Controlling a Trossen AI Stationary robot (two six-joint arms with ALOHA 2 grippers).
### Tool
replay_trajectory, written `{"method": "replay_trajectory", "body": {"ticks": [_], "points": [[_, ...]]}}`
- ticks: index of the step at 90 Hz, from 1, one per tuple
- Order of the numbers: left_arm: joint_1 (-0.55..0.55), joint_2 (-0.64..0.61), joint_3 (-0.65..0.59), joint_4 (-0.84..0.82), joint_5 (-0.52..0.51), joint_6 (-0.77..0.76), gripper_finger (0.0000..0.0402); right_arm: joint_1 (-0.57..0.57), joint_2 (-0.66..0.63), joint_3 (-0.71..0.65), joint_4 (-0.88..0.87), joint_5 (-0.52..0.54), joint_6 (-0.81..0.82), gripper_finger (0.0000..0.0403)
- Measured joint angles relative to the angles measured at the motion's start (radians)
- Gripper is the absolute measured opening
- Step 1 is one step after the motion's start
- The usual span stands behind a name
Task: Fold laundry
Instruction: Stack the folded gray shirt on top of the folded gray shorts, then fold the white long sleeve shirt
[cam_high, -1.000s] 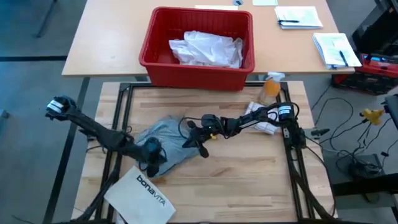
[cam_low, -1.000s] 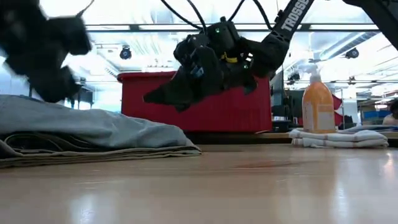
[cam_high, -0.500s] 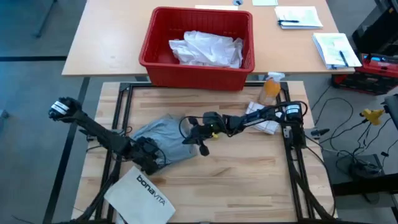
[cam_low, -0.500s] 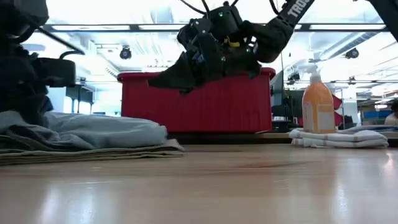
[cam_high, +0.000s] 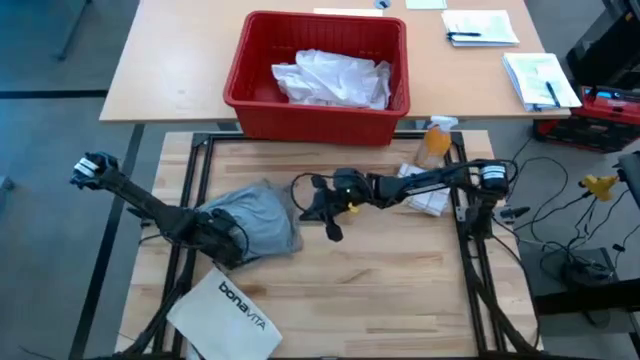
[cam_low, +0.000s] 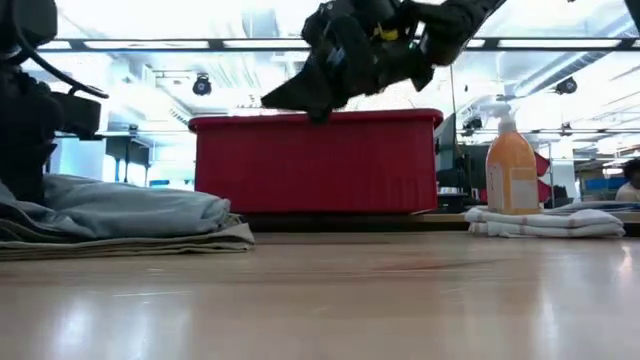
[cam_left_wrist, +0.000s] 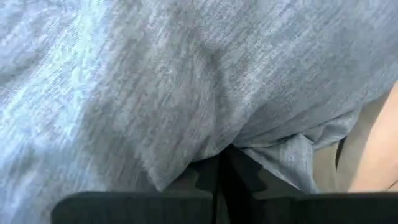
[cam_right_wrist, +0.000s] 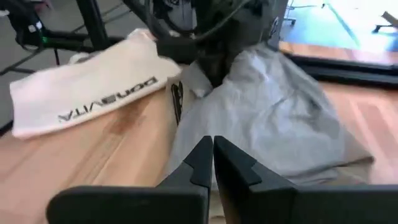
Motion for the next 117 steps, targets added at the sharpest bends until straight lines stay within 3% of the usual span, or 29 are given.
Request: {"method": "replay_trajectory", "body": {"ticks": [23, 34, 43, 53, 61, 66, 75, 83, 93, 100, 117], "points": [[-0.003, -0.024, 0.175, 0.129, 0.001, 0.071, 0.0, -0.029, -0.245, 0.0, -0.292, 0.006, 0.091, 0.0], [0.001, -0.018, 0.299, 0.279, -0.191, 0.146, 0.0, -0.064, -0.349, -0.001, -0.468, 0.005, 0.07, 0.0], [0.058, -0.006, 0.413, 0.378, -0.358, 0.292, 0.0003, -0.125, -0.432, 0.0, -0.547, 0.022, 0.098, 0.0], [0.209, 0.043, 0.567, 0.377, -0.408, 0.477, 0.0026, -0.204, -0.5, 0.0, -0.608, 0.034, 0.158, 0.0005], [0.389, 0.114, 0.686, 0.37, -0.309, 0.607, 0.0063, -0.249, -0.536, 0.0, -0.635, 0.033, 0.175, 0.0026], [0.549, 0.166, 0.752, 0.376, -0.141, 0.652, 0.0092, -0.269, -0.546, 0.0, -0.65, 0.031, 0.173, 0.0048], [0.861, 0.304, 0.862, 0.428, 0.259, 0.805, 0.0153, -0.298, -0.545, -0.001, -0.676, 0.037, 0.182, 0.0102], [1.062, 0.439, 0.984, 0.474, 0.436, 0.942, 0.0203, -0.318, -0.543, -0.001, -0.696, 0.079, 0.193, 0.0159], [1.252, 0.617, 1.217, 0.497, 0.466, 1.143, 0.0257, -0.364, -0.544, -0.001, -0.736, 0.155, 0.2, 0.0228], [1.36, 0.768, 1.405, 0.444, 0.462, 1.196, 0.0286, -0.41, -0.541, -0.001, -0.755, 0.162, 0.228, 0.0267], [1.48, 1.124, 1.845, 0.241, 0.48, 1.304, 0.0336, -0.502, -0.514, -0.001, -0.777, 0.165, 0.318, 0.032]]}}
